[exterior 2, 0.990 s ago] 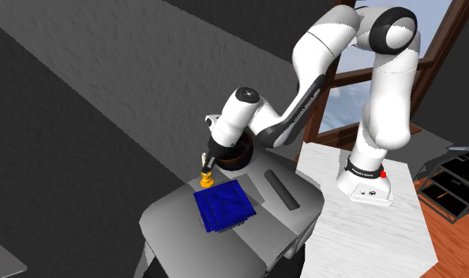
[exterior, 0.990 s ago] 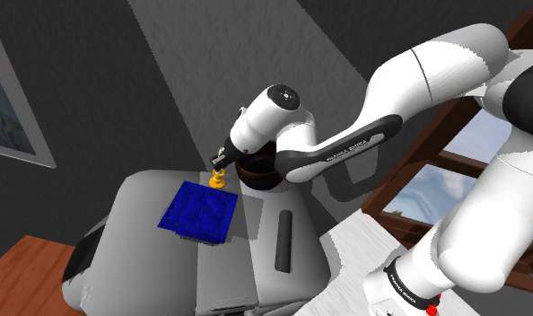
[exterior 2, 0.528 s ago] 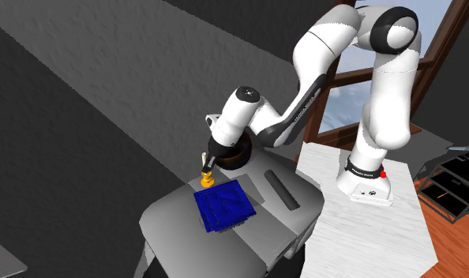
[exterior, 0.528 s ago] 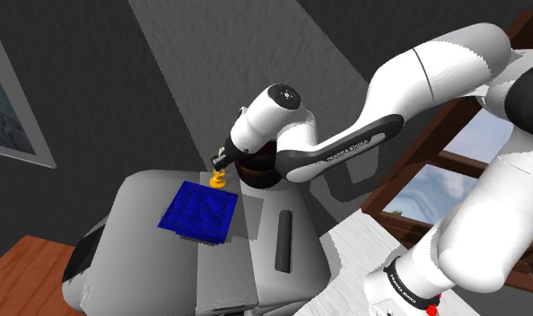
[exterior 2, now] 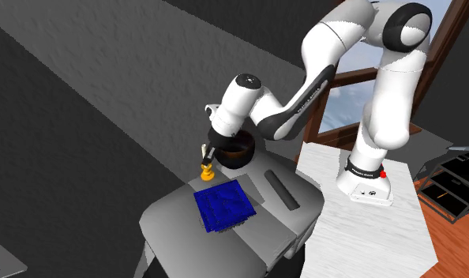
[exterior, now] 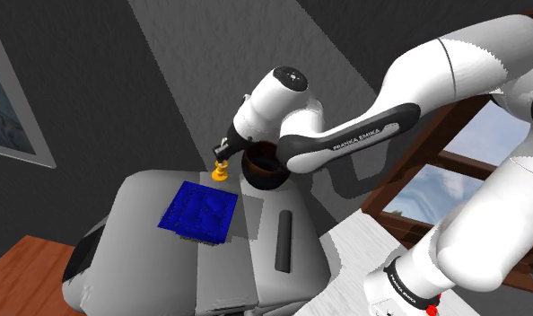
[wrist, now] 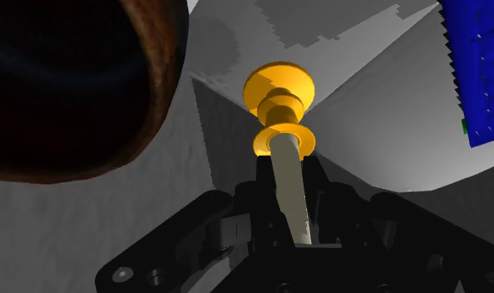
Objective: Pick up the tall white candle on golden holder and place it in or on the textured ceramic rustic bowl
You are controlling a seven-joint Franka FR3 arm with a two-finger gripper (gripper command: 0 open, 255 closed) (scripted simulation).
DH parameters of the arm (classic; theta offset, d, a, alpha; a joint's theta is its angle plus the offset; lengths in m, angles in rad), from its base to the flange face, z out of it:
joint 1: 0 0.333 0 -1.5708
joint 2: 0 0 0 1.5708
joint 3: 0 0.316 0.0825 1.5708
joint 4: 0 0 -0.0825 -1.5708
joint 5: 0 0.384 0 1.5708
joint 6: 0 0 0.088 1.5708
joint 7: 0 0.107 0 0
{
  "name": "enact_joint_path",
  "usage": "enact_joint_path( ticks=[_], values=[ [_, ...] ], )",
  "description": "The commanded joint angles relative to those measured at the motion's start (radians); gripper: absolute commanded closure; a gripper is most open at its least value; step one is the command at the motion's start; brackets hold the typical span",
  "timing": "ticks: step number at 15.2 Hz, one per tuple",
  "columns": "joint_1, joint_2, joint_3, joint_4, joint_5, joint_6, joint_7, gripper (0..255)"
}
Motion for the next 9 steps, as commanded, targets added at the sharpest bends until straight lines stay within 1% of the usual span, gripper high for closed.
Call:
enact_joint_path(
  ticks=[1, 9],
  values=[
    [-0.006, -0.020, 0.009, 0.005, 0.035, -0.020, -0.030, 255],
    [-0.014, -0.090, 0.027, 0.037, 0.150, -0.106, -0.126, 255]
  ],
)
